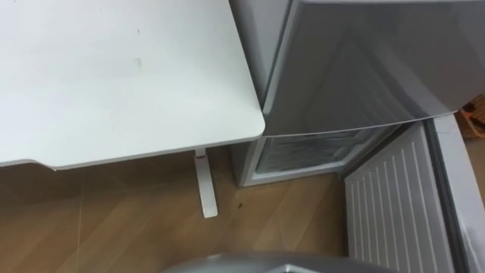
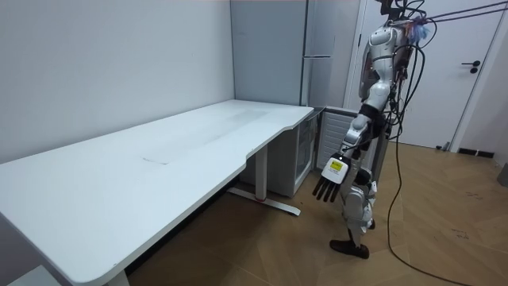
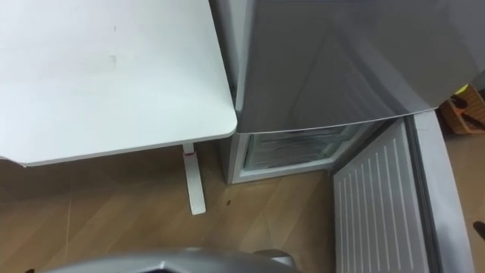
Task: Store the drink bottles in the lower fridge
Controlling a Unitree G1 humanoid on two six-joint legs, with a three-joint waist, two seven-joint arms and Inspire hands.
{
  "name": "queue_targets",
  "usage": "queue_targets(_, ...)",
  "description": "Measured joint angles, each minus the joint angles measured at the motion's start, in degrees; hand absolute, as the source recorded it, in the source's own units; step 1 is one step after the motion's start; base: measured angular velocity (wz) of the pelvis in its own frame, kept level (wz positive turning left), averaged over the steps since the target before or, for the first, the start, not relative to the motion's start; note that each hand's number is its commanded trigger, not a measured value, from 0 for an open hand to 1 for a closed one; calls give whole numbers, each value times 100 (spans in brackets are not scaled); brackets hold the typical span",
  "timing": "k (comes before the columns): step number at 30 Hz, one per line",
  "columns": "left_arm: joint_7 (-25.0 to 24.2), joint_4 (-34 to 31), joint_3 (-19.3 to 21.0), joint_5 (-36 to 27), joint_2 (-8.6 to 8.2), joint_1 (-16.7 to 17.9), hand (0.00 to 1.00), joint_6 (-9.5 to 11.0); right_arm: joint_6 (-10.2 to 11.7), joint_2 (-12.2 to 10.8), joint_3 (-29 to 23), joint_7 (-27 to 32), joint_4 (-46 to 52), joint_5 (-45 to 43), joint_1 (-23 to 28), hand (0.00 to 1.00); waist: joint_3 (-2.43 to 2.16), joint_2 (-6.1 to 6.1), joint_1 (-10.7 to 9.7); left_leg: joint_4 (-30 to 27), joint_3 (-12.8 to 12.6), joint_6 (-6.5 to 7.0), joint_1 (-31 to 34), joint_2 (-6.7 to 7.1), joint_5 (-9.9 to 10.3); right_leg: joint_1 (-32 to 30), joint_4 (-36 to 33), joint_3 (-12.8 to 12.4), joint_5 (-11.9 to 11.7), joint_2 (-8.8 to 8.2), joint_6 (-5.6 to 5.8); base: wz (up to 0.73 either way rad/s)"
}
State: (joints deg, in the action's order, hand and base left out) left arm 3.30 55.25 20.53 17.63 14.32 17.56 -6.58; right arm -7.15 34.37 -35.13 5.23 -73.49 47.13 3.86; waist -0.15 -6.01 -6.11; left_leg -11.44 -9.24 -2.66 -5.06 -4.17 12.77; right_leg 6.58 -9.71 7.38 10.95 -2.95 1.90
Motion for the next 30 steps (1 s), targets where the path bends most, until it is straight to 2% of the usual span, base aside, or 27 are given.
queue_targets(2,7,0,-138,-5,-13,-29,0,73,81,-241,35,-10,292,2,98,0,0,19,38,-20,1,-18,-1,-25,10,19,4,14,-2,21,-3,0)
queue_targets(3,1,0,-230,-5,-43,-42,0,86,261,-410,71,20,516,-24,168,0,0,44,34,-30,2,-28,2,-36,19,26,5,24,-2,28,-4,0)
queue_targets(7,-45,6,-388,-2,-90,-74,0,125,478,-603,93,-128,669,-16,201,0,-10,133,17,-28,6,-29,43,-39,21,41,3,38,-8,28,-13,0)
queue_targets(12,-66,13,-391,0,-122,-68,0,187,474,-717,261,-354,669,-17,180,0,-1,207,35,-36,5,-28,28,-36,19,50,-1,45,-9,21,-15,0)
queue_targets(16,-65,131,-392,-5,-215,-83,0,238,493,-815,530,-537,660,14,177,0,8,262,108,-18,2,-28,-30,-31,17,56,14,43,-7,18,-13,0)
queue_targets(20,-53,233,-473,-12,-227,-153,0,252,494,-914,737,-719,660,94,161,0,6,247,177,-33,5,-25,-33,-16,7,91,107,44,-5,13,-13,1)
queue_targets(25,1,259,-493,-12,-235,-140,0,252,493,-1217,816,-817,664,188,92,0,-7,205,219,-22,20,-23,-46,-4,1,87,123,49,-3,5,-9,1)
queue_targets(30,7,262,-497,-13,-235,-142,0,254,489,-1303,926,-976,667,185,71,0,-5,206,239,6,20,-23,-50,0,1,94,165,57,-3,8,-9,0)
